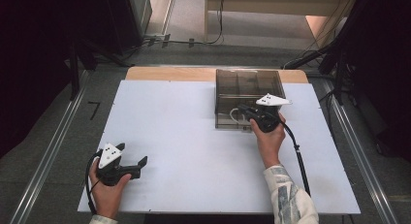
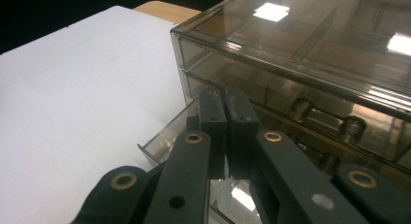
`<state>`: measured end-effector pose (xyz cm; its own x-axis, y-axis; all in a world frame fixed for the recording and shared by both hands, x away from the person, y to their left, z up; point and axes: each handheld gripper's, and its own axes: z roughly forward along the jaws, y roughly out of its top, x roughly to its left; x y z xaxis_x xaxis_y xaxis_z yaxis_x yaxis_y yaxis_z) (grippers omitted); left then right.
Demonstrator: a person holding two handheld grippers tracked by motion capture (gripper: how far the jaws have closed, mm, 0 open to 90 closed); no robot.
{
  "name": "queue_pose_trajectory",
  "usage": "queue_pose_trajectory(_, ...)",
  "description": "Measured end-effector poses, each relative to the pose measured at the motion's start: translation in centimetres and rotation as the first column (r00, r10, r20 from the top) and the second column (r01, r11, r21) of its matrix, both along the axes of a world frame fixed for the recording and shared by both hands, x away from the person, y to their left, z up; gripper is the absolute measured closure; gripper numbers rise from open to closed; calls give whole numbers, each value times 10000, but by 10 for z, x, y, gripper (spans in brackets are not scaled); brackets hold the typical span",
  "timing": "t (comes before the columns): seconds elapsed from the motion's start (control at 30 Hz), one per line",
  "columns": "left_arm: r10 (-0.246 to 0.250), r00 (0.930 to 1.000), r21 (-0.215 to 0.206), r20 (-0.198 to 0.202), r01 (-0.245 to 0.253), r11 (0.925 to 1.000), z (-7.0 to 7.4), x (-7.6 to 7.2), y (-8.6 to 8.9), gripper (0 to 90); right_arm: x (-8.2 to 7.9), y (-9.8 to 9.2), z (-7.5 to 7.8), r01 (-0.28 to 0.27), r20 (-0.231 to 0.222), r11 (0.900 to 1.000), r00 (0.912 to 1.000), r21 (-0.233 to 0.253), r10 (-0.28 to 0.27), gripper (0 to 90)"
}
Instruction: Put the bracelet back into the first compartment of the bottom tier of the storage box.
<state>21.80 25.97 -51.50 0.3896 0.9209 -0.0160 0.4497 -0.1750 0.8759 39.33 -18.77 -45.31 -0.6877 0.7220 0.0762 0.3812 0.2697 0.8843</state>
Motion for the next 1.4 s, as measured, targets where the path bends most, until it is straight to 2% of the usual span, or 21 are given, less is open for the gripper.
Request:
queue_pose_trajectory(0.23,-12,10000,-15,-10,12,10000,0,0,0,48,5,7,-5,81,-56,9999,10000,114,-81,855)
queue_pose_trajectory(0.4,-30,10000,-24,-15,30,10000,0,0,0,48,8,11,-9,85,-96,10000,9999,28,-85,855)
queue_pose_trajectory(0.73,-45,10000,-24,-32,44,10000,0,0,0,48,11,18,-17,-147,-309,9999,9994,-16,146,852)
queue_pose_trajectory(0.83,-47,10000,-29,-34,47,10000,0,0,0,48,12,20,-20,-126,-319,9998,9994,-163,121,806)
queue_pose_trajectory(1.2,-44,10000,-18,-31,44,10000,0,0,0,48,12,18,-18,-126,-315,9996,9994,-253,118,816)
queue_pose_trajectory(1.4,-51,10000,-23,-34,51,10000,0,0,0,48,10,15,-17,-360,-258,9983,9991,-468,348,792)
